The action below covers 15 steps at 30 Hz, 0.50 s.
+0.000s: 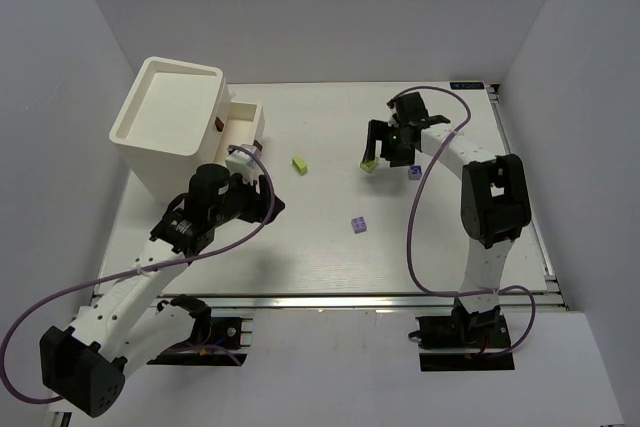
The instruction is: Sort the legos into containers by color
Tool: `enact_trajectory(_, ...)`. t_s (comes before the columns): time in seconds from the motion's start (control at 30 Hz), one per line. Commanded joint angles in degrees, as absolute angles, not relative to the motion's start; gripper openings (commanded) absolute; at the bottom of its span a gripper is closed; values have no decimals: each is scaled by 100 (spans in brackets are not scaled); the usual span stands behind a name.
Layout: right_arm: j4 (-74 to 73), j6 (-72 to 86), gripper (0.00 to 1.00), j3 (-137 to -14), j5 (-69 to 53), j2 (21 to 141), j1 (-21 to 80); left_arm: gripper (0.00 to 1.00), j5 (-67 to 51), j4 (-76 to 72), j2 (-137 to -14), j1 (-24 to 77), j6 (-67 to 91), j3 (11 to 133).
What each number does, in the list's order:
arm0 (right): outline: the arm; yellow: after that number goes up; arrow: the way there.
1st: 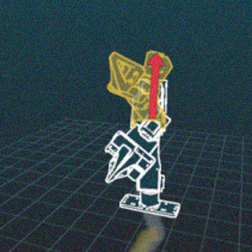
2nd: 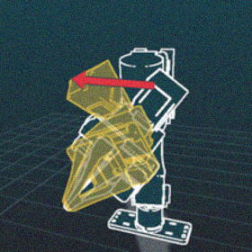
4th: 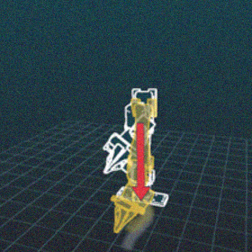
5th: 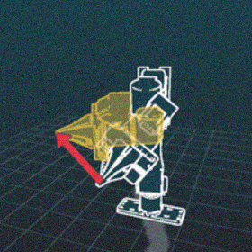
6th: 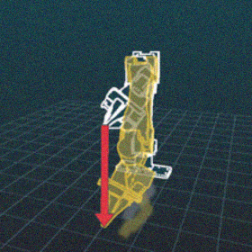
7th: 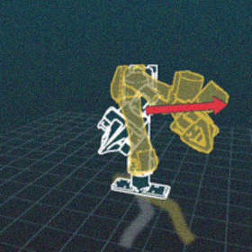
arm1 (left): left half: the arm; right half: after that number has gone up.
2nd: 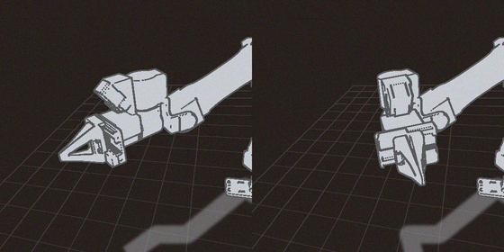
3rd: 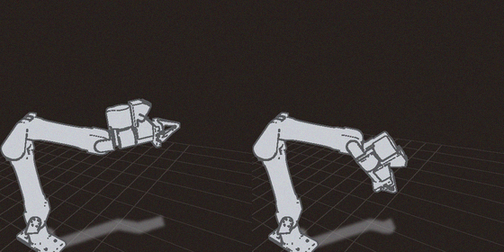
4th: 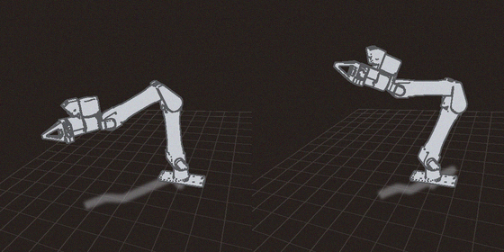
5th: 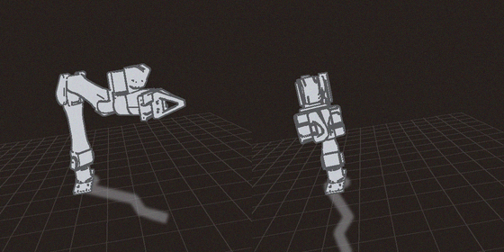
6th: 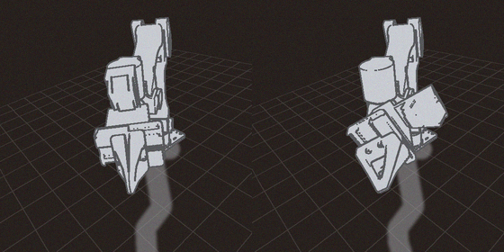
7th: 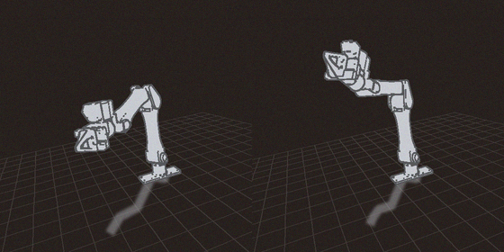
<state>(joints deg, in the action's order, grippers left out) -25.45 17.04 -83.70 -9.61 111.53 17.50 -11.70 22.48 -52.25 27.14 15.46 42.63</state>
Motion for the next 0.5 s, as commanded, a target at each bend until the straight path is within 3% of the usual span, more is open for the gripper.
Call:
enact_trajectory(0.0,-2549,2197,89,-8753,-431,11337,1819,70,-1072,2074,-5019,2733,1521,4210)
enact_trajectory(0.47,-2716,2804,88,-9457,-26,12111,2048,71,-976,2066,-4834,2733,1459,4201)
